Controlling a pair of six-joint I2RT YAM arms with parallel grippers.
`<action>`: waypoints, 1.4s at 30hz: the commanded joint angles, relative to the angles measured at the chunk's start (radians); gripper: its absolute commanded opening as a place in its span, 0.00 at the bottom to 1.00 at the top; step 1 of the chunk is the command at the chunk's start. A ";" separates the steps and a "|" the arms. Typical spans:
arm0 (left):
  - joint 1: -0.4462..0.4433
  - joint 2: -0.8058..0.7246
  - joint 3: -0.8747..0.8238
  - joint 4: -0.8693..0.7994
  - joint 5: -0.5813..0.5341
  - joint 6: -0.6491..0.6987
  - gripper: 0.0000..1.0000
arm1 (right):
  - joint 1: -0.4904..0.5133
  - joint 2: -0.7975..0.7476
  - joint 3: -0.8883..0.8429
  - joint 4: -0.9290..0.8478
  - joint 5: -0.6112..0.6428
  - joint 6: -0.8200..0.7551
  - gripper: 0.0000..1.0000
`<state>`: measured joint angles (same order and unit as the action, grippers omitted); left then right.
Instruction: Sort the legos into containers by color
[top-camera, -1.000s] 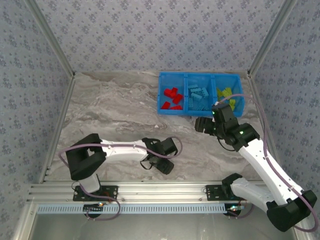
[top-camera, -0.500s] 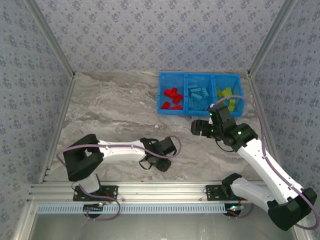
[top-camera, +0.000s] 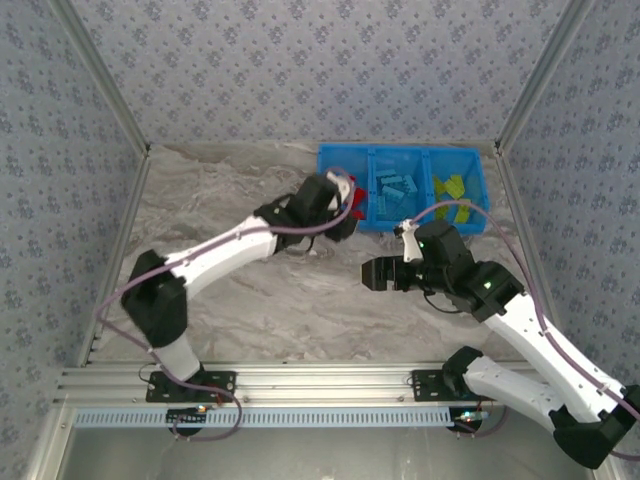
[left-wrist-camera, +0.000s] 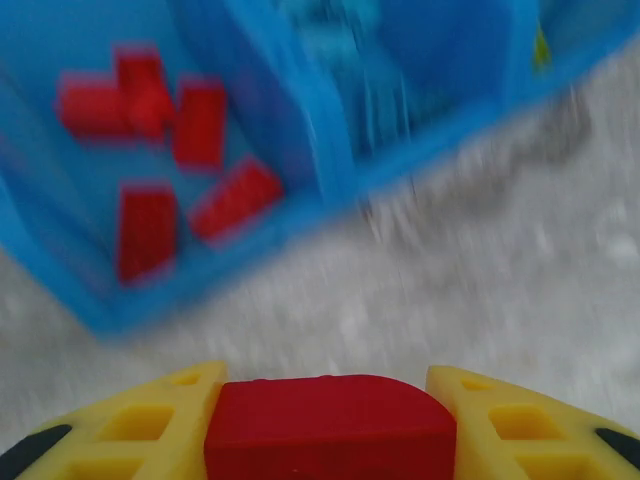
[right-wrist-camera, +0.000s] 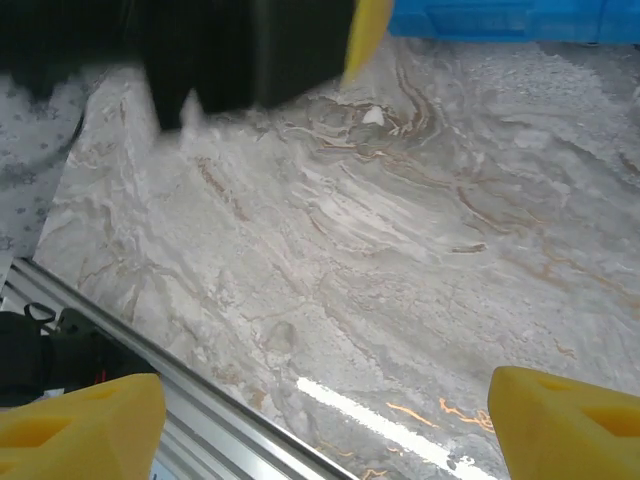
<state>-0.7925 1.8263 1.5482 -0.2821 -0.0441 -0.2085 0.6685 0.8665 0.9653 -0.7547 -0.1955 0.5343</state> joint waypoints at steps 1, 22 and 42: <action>0.055 0.170 0.177 0.047 -0.013 0.064 0.40 | 0.016 -0.023 -0.008 -0.014 0.047 0.025 0.86; 0.106 -0.416 -0.406 0.283 -0.078 0.035 0.70 | -0.006 -0.217 -0.168 -0.011 0.768 0.019 0.90; 0.642 -1.103 -1.310 0.568 -0.346 0.128 0.99 | -0.601 0.553 -0.471 1.279 0.525 -0.511 0.90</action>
<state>-0.1989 0.7097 0.2588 0.1173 -0.4301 -0.1051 0.0784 1.3701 0.4709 0.3092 0.3965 0.1265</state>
